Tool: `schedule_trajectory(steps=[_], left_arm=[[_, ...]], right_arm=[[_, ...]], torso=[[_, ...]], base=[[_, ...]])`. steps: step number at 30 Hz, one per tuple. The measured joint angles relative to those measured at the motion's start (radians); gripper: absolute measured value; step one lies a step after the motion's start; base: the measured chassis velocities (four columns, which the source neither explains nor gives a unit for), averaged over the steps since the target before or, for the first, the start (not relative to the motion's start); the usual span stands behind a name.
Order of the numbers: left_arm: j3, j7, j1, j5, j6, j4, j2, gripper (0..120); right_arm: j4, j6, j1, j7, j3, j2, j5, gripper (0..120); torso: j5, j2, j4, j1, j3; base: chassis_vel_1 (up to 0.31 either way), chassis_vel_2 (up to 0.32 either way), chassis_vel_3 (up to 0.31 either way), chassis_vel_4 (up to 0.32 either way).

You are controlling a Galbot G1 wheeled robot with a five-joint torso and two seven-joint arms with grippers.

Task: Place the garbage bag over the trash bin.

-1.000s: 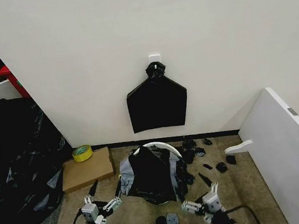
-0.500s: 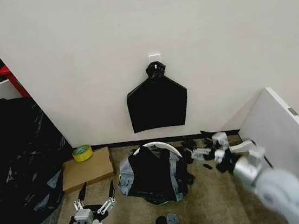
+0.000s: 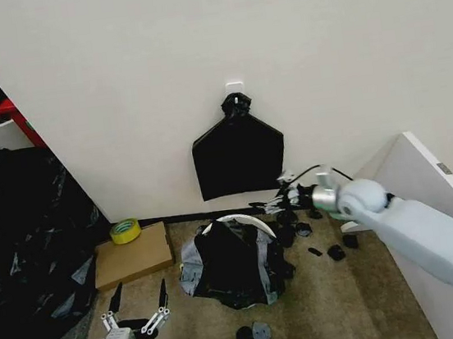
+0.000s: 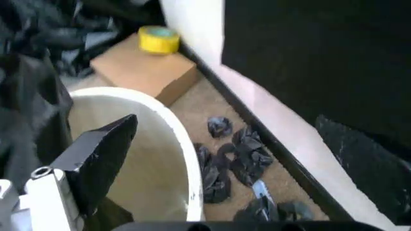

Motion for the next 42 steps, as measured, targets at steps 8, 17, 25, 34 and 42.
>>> schedule_trajectory(steps=[8,17,25,34,42], left_arm=[[0.008,0.015,0.002,0.017,0.003,-0.014,-0.026,100],[0.019,0.018,-0.011,0.018,0.006,-0.015,-0.027,100],[0.035,0.018,-0.017,0.021,0.014,-0.014,-0.026,100],[0.044,0.018,-0.019,0.019,0.017,-0.017,-0.026,100],[0.049,0.018,-0.021,0.016,0.018,-0.019,-0.026,100]], right_arm=[[-0.112,0.018,0.078,-0.033,-0.106,0.095,-0.074,100],[-0.177,0.02,0.108,-0.074,-0.166,0.117,-0.104,88],[-0.181,0.036,0.12,-0.098,-0.212,0.128,-0.108,58],[-0.228,0.044,0.139,-0.13,-0.245,0.144,-0.138,24],[-0.219,0.056,0.139,-0.114,-0.259,0.145,-0.141,1]], torso=[[0.0001,0.0,0.0002,0.0,0.0],[0.0,0.0,-0.0001,0.0,0.0],[0.0001,0.0,0.0,0.0,0.0],[0.0001,0.0,0.0,0.0,0.0],[0.0002,0.0,0.0,0.0,0.0]], base=[[0.0,0.0,0.0,0.0],[0.0,0.0,0.0,0.0],[0.0,0.0,0.0,0.0],[0.0,0.0,0.0,0.0],[0.0,0.0,0.0,0.0]])
